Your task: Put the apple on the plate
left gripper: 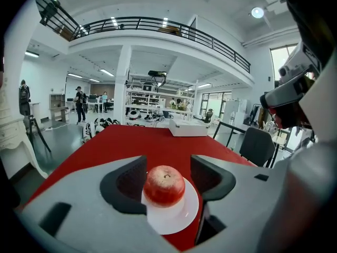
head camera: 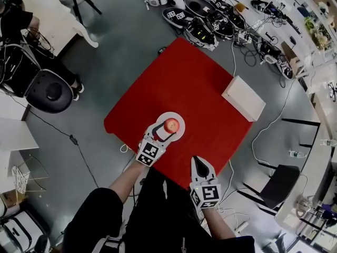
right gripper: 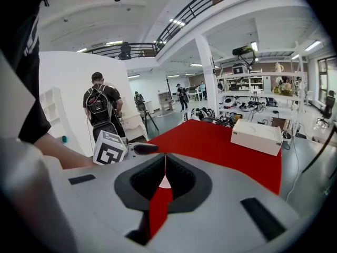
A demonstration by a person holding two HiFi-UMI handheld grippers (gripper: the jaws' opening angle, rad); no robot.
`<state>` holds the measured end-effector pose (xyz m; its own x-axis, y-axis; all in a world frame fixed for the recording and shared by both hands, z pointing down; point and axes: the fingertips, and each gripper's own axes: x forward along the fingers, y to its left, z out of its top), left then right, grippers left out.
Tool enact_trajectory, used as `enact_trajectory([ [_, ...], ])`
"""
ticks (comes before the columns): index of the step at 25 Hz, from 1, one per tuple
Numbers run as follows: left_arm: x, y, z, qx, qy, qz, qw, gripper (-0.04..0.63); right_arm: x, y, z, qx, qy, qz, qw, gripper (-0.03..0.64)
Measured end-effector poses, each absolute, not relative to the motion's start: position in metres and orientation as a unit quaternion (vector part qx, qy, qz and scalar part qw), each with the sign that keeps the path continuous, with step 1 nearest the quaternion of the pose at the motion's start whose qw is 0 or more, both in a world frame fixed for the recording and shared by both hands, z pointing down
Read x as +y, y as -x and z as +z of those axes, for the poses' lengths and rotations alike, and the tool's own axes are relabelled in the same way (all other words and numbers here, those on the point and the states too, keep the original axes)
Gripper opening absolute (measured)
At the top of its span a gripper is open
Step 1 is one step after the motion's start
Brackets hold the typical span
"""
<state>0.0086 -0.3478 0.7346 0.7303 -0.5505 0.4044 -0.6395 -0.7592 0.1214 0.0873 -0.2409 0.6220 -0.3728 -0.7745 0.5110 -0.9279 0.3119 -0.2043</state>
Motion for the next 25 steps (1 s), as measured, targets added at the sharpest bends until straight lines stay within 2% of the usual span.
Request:
enact_trajectory([
  [6,-0.334,-0.001,0.706,-0.337,-0.920,0.170,0.101,0.084,-0.241,-0.078,0.615,-0.809,-0.515,0.234,0.157,0.012],
  [9,-0.326,0.003,0.692,-0.340,-0.920,0.172,0.096,0.035,-0.243,-0.073,0.607,-0.817,-0.507,0.229,0.151,0.012],
  [13,-0.314,0.005,0.668,-0.338,-0.922,0.168,0.084,0.006,-0.246,-0.068,0.598,-0.824,-0.501,0.223,0.140,0.012],
  [25,-0.279,0.025,0.579,-0.391,-0.907,0.144,0.066,0.006,-0.248,-0.061,0.563,-0.841,-0.490,0.204,0.107,0.011],
])
